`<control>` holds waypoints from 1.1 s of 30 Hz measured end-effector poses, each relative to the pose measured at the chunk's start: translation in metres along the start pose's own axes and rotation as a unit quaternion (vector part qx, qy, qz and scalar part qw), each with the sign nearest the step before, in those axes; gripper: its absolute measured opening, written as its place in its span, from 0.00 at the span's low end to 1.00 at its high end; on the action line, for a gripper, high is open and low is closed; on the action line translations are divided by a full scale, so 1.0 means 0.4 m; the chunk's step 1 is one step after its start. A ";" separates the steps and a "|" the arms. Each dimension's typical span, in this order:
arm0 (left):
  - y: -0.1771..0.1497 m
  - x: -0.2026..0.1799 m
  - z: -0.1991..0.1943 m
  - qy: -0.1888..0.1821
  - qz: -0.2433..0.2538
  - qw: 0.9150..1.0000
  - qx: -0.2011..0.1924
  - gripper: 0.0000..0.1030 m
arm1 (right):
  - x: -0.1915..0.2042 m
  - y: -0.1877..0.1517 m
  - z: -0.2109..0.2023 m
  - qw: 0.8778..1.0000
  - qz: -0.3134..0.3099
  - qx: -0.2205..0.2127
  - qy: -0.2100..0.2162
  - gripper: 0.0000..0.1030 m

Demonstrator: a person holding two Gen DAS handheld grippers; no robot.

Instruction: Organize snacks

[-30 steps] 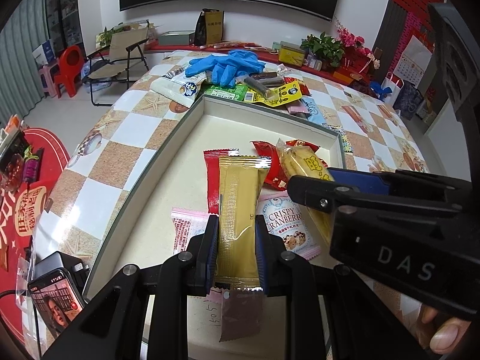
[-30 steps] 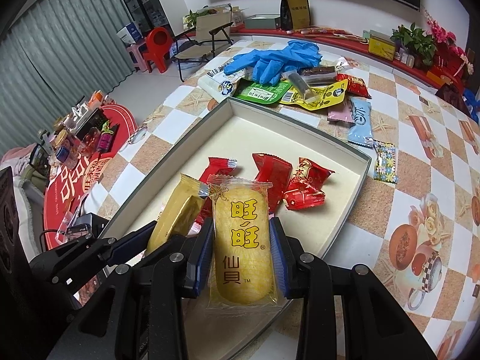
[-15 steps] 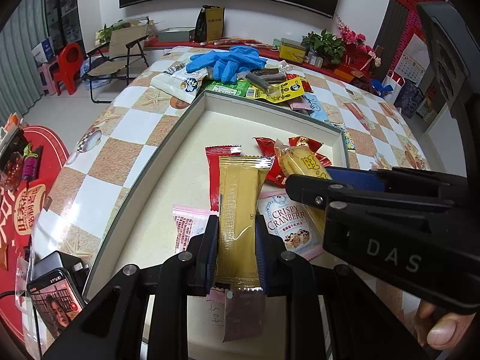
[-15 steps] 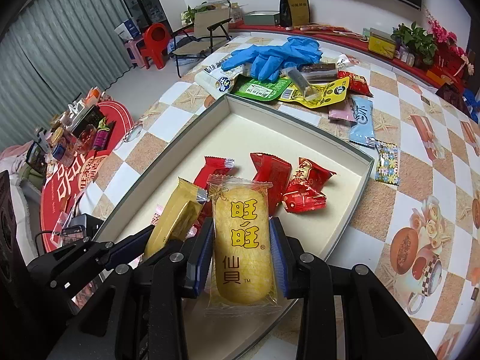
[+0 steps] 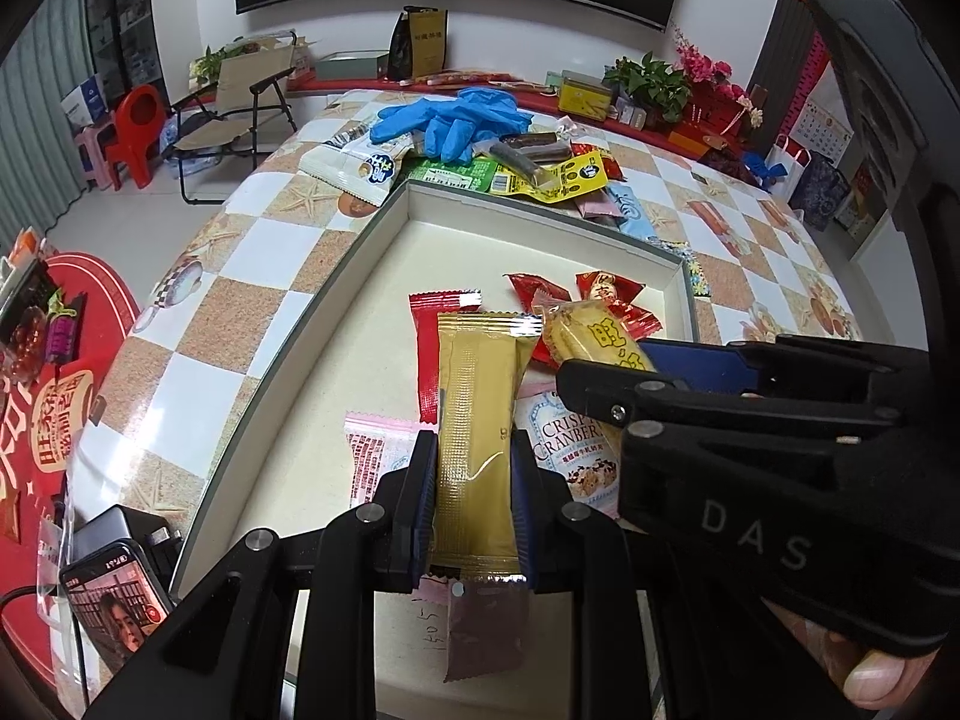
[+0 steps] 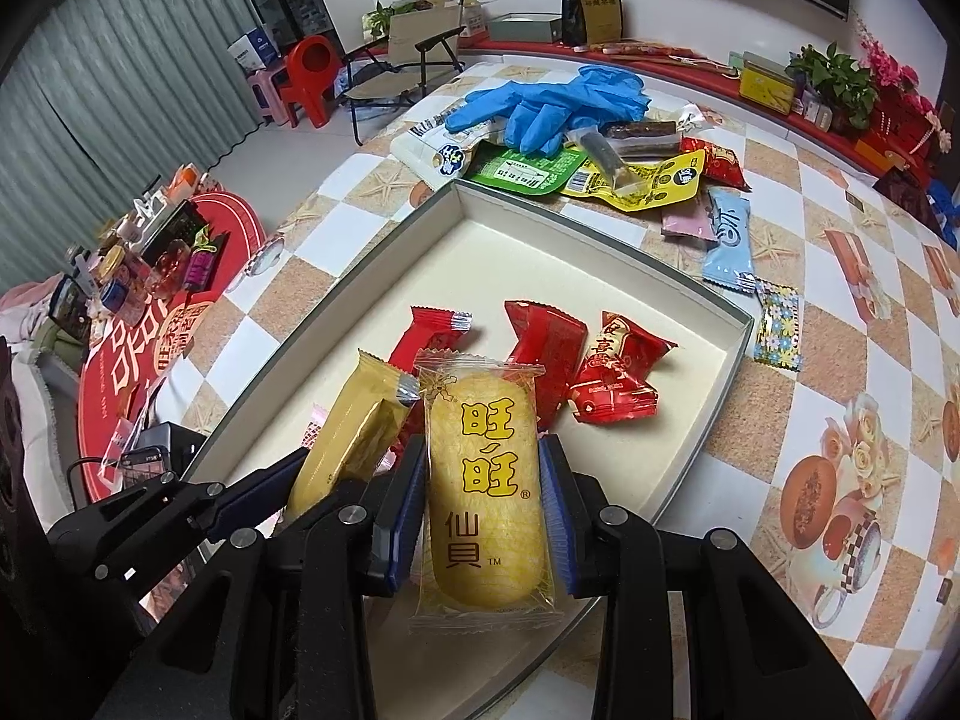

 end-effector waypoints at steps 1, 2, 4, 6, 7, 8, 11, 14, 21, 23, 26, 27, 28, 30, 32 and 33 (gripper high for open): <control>0.003 0.002 0.001 0.000 -0.001 1.000 0.002 0.25 | 0.001 0.000 0.001 1.000 -0.001 0.002 0.002 0.36; 0.007 0.004 0.002 0.002 -0.001 1.000 0.003 0.25 | 0.003 0.000 0.001 1.000 -0.001 0.003 0.002 0.37; 0.006 0.007 -0.002 0.004 -0.004 1.000 0.004 0.31 | 0.003 0.001 0.003 1.000 0.002 0.006 0.002 0.37; 0.006 0.010 -0.009 -0.001 -0.008 1.000 0.003 0.48 | -0.001 0.003 0.001 1.000 0.009 0.005 0.001 0.55; 0.007 0.010 -0.013 0.001 -0.007 1.000 0.002 0.63 | -0.002 0.004 0.000 1.000 0.011 0.004 0.003 0.66; 0.008 0.009 -0.021 0.002 -0.005 1.000 -0.003 0.72 | -0.001 0.005 -0.006 1.000 0.011 -0.001 0.007 0.82; 0.008 0.004 -0.043 -0.001 0.003 1.000 -0.009 0.78 | 0.000 0.008 -0.021 1.000 0.008 -0.008 0.004 0.82; -0.002 -0.015 -0.058 -0.006 0.023 1.000 -0.009 0.82 | 0.001 0.006 -0.031 1.000 0.008 -0.006 0.006 0.82; -0.034 -0.042 -0.083 -0.009 0.053 0.999 -0.003 0.86 | 0.007 -0.005 -0.053 1.000 0.001 0.005 0.003 0.84; -0.035 -0.042 -0.093 -0.020 0.045 0.999 -0.006 0.86 | 0.008 -0.006 -0.057 1.000 0.001 0.006 0.002 1.00; -0.036 -0.034 -0.107 -0.018 0.027 0.999 -0.010 0.86 | 0.014 -0.009 -0.063 1.000 -0.006 0.010 0.004 1.00; -0.039 -0.032 -0.111 -0.014 0.024 1.000 -0.005 0.86 | 0.016 -0.010 -0.068 1.000 -0.008 0.008 0.003 1.00; -0.043 -0.029 -0.114 -0.004 0.024 1.000 -0.004 0.86 | 0.018 -0.011 -0.071 1.000 -0.009 0.007 0.003 1.00; -0.051 -0.024 -0.119 0.043 0.028 0.999 0.001 0.86 | 0.022 -0.014 -0.077 1.000 -0.010 0.008 0.002 1.00; -0.057 -0.020 -0.122 0.046 0.027 0.999 -0.002 0.86 | 0.026 -0.018 -0.079 1.000 -0.014 0.011 -0.001 1.00; -0.058 -0.016 -0.124 0.043 0.025 0.999 -0.001 0.86 | 0.026 -0.021 -0.079 1.000 -0.016 0.012 -0.003 1.00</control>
Point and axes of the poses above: each gripper's, at about its wrist camera, not at the fingertips, and z roughly the way its jaws point, x to its left, y to its top, the point moved 1 cm from there along z, roughly the way its jaws point, and after that the axes turned 14 degrees about -x, right-handed, at the moved point
